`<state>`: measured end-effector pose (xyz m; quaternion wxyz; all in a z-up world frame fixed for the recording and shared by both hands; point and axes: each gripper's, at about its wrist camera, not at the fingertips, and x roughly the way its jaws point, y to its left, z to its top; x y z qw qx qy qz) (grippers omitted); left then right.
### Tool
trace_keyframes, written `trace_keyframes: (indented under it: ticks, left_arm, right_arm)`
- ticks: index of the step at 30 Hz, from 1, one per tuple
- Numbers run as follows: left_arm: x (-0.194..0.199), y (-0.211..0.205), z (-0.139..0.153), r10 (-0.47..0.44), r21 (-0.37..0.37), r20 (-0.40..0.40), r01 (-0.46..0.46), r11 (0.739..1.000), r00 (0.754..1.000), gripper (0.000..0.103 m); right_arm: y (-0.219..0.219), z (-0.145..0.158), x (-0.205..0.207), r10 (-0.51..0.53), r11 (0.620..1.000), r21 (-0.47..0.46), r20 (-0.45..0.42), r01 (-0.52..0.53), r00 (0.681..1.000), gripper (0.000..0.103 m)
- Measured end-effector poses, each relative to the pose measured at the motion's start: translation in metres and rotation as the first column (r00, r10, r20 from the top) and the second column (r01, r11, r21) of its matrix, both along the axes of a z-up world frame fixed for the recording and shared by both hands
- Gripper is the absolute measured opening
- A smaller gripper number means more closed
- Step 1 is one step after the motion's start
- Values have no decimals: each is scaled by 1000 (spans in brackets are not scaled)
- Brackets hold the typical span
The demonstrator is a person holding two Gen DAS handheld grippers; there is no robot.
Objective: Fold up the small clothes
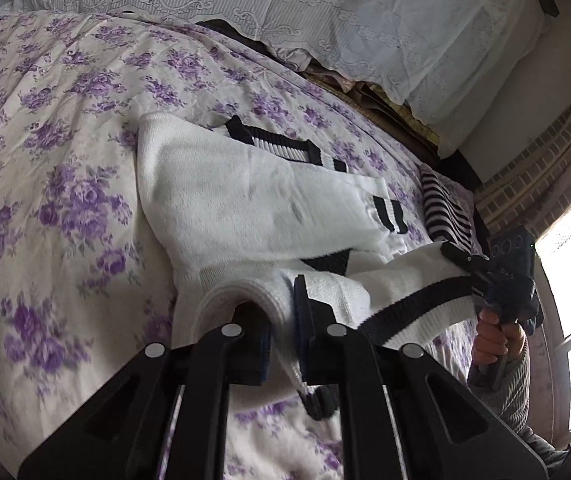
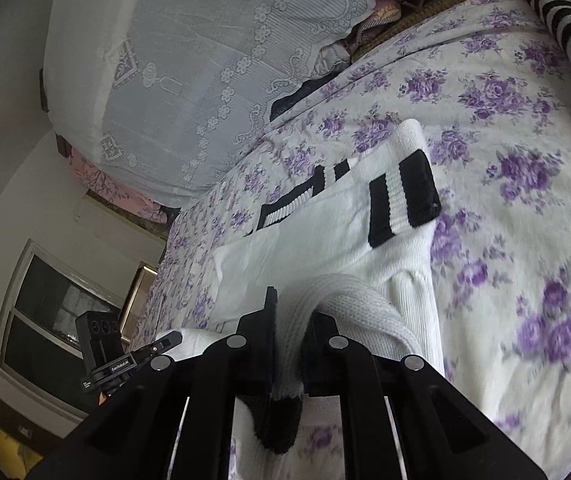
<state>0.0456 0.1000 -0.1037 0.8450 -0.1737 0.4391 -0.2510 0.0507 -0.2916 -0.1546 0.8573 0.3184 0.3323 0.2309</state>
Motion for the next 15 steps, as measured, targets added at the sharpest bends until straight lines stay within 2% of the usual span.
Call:
trace_keyframes:
  ticks: [5, 15]
  left_arm:
    - [28, 3, -2, 19, 5, -16, -19, 1000, 1000, 9]
    - [97, 20, -3, 105, -74, -45, -108, 991, 993, 9]
  right_arm:
    - [0, -4, 30, -19, 1000, 21, -17, 19, 1000, 10]
    - [-3, 4, 94, -65, 997, 46, 5, 64, 998, 10]
